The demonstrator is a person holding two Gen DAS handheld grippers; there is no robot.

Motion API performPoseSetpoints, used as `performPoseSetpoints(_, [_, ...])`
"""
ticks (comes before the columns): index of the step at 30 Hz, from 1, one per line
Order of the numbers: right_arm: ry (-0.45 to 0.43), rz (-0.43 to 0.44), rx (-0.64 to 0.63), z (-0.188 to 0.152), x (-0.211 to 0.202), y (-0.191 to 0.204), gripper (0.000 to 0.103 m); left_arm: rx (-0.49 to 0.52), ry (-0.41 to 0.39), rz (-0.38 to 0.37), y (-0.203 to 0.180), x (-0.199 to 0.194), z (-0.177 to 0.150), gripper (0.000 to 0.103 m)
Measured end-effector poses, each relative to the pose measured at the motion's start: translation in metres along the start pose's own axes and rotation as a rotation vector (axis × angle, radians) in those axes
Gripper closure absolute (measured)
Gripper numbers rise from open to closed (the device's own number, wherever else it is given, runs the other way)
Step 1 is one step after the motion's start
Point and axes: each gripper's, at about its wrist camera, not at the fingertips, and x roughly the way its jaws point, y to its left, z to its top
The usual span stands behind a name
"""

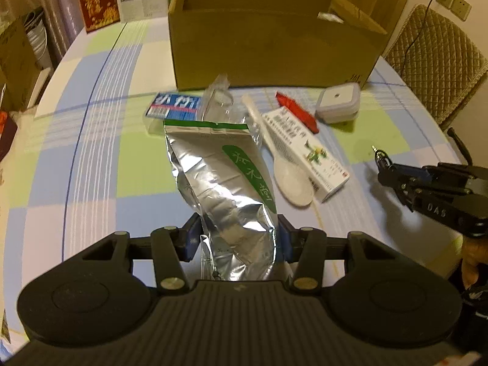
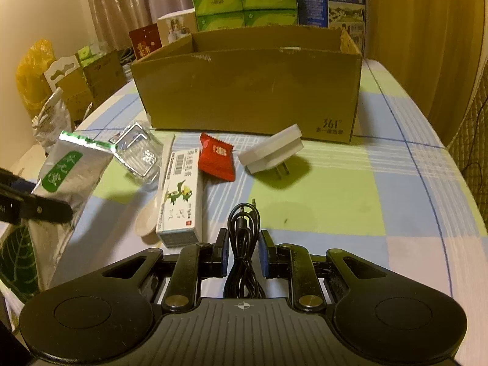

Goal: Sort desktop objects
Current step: 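Lift the foil bag with the left tool while the right tool lifts the cable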

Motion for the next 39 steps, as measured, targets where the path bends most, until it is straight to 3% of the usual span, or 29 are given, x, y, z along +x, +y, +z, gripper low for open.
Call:
performPoseSetpoints(23, [-0.081,-0.055,-0.002,0.083,-0.046,-0.016,0.086,0.106,-0.111,-0.072,-0.036,-0.044,0.086,0.058])
performPoseSetpoints(39, [-0.153,-0.041,-0.002,0.181,-0.03,-0.034,0.086,0.125,-0.148,-0.097,-0.023,-0.041,0.184,0.058])
